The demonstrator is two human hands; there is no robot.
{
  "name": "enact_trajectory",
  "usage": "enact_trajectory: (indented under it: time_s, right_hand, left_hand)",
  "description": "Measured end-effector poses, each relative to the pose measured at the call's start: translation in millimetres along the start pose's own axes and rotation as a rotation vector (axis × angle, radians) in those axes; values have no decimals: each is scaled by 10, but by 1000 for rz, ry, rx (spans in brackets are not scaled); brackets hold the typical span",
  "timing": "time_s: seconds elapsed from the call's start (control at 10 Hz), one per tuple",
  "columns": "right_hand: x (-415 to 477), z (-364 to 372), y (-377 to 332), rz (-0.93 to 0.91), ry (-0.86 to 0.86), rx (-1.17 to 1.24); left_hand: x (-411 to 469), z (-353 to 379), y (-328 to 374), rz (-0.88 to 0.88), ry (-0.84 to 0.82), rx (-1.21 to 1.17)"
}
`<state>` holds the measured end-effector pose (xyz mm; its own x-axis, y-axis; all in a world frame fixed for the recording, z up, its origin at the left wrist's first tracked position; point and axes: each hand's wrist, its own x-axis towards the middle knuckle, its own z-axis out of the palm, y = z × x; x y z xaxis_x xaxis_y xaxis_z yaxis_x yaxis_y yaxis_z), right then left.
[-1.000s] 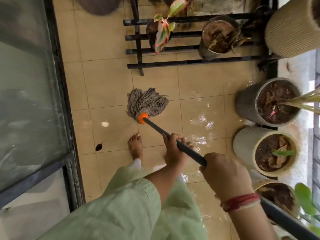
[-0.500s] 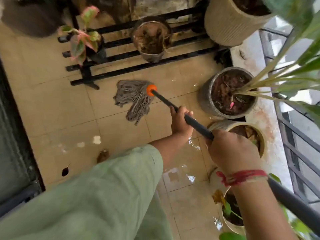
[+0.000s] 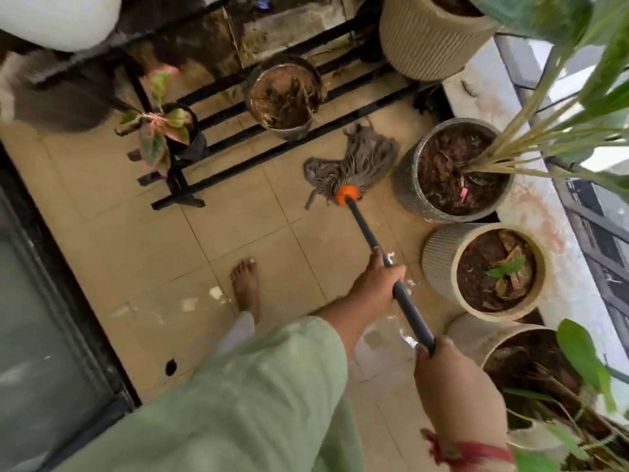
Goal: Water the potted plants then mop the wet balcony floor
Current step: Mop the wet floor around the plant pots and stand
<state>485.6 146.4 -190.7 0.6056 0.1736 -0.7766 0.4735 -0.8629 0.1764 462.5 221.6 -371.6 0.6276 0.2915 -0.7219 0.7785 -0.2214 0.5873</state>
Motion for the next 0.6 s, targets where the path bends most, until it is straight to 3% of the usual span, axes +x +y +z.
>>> enact_trajectory:
  time_s: [0.2,0.3,0.4,0.6]
  right_hand:
    - [-352,172,-809,-95,-70,55]
    - [-428,278,-1265,-166,-93,46]
    - [-361,346,-1662,-244,-151,51]
    - [-4,107,-2032,-339,-178,-123]
  left_hand:
    - [-541,-530,-903,-62,18,59]
    - [-727,-800,-1376,-60,94,15]
    - [-764,-998,-1889,-177,194,104]
    - [-642,-1277,-1999,-224,332,-38]
